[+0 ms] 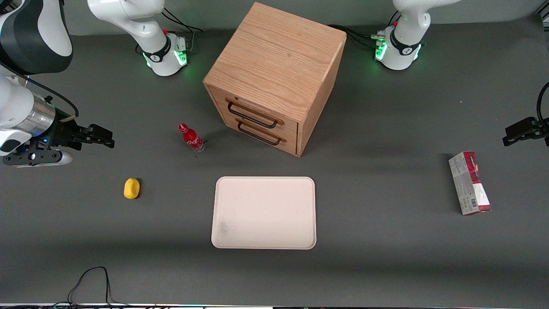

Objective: Place coke bottle on tray
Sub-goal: 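Move the right gripper over the red Coca-Cola bottle lying by the cabinet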

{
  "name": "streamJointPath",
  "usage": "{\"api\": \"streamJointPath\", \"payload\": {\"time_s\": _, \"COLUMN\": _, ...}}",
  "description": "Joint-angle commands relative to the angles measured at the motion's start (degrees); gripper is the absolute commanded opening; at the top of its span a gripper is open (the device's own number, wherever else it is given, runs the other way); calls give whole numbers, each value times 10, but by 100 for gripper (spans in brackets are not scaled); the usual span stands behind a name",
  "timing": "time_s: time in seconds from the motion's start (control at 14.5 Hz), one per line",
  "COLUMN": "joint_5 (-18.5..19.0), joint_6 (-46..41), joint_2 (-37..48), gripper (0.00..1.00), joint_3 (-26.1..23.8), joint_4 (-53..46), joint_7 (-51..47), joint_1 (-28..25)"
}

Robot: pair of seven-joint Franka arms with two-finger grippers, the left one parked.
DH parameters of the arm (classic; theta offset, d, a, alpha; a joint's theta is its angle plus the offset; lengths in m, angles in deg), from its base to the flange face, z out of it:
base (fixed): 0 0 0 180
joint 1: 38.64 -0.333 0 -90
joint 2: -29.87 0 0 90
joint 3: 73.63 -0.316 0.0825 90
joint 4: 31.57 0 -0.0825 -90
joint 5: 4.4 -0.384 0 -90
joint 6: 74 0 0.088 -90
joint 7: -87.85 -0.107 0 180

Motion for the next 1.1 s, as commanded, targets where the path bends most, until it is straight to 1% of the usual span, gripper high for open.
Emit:
{"api": "streamJointPath", "payload": {"time_s": 0.0, "joint_5": -6, "joint_6": -23, "joint_2": -9, "gripper": 100, "joint_3": -10, "joint_4": -20, "joint_7": 9, "joint_1": 12}}
{"api": "streamJointPath", "payload": {"time_s": 0.34, "joint_5": -11, "joint_6": -34, "joint_2": -19, "gripper": 100, "joint_3": -8, "joint_4": -39, "joint_7": -14, "joint_1": 14}}
{"api": "streamJointPath", "payload": {"time_s": 0.48, "joint_5": -8, "joint_6": -47, "joint_2": -18, "gripper": 100, "joint_3": -7, "joint_4": -38, "joint_7": -14, "joint_1": 12}}
{"api": "streamJointPath", "payload": {"time_s": 1.03, "joint_5": -5, "joint_6": -53, "joint_2": -19, "gripper": 100, "joint_3": -8, "joint_4": -37, "joint_7": -16, "joint_1": 7}}
